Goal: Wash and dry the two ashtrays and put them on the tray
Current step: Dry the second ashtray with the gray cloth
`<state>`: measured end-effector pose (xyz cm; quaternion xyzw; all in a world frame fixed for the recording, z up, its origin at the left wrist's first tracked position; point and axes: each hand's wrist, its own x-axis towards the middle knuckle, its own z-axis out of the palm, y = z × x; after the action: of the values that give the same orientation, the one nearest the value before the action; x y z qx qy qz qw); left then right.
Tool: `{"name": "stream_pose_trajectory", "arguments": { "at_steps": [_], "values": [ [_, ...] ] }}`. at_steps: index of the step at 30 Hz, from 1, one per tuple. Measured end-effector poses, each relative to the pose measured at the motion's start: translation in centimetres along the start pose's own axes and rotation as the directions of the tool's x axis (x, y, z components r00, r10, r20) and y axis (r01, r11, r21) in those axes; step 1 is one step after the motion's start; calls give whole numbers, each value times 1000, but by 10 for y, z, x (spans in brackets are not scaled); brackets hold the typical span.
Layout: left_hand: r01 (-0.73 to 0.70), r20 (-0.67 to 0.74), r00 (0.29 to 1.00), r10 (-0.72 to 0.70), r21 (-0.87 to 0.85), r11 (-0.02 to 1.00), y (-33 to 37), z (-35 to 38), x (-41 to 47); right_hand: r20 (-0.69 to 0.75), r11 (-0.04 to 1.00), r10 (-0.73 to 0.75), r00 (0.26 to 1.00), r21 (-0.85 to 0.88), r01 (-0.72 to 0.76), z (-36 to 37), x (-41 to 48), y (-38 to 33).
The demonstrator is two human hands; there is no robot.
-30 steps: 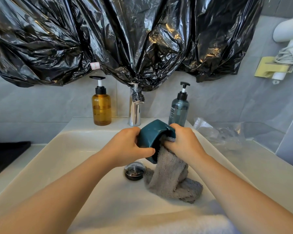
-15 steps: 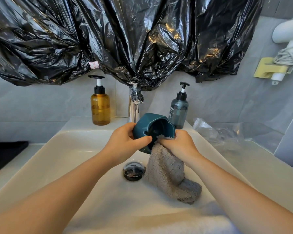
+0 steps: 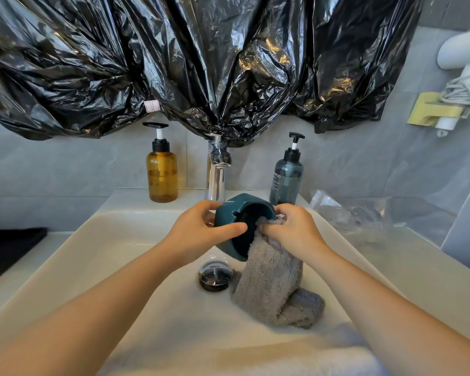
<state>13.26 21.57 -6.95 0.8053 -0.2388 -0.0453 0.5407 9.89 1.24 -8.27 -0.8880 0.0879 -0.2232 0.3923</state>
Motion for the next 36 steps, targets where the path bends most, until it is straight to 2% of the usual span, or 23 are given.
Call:
{"name": "stream_pose_trajectory", "arguments": {
  "at_steps": [3, 5, 9, 14, 23, 27, 31, 34, 36],
  "values": [
    [-7, -39, 999, 6, -40, 999, 1, 4, 2, 16, 980, 117, 993, 160, -118, 3, 0, 2],
    [-67, -92, 994, 59, -80, 995, 4, 6, 1, 51, 971, 130, 990, 196, -138, 7, -1, 1],
    [-174, -49, 984, 174, -11, 985, 8, 2, -1, 58, 997, -23, 998, -77, 27, 12, -5, -6],
    [-175, 10, 985, 175, 44, 984, 9, -1, -1, -1, 932, -218, 976, -296, 208, 1, -8, -14],
    [-155, 76, 986, 150, 68, 986, 16, -10, -3, -43, 889, -359, 932, -320, 328, -6, -9, -21],
    [-122, 28, 992, 122, 25, 992, 10, -4, -3, 16, 940, -275, 961, -208, 272, -2, -6, -16],
    [-9, -22, 1000, 7, -116, 993, 10, -1, 0, -45, 987, -143, 989, -78, 140, -3, -1, -8],
    [-34, -61, 998, 27, -109, 993, 10, 1, 2, -68, 996, -90, 994, -21, 89, -2, -1, -4],
    [-77, -132, 989, 67, -73, 994, 9, 2, 1, 7, 997, -59, 998, 59, 59, 0, -2, -5]
  ]
}}
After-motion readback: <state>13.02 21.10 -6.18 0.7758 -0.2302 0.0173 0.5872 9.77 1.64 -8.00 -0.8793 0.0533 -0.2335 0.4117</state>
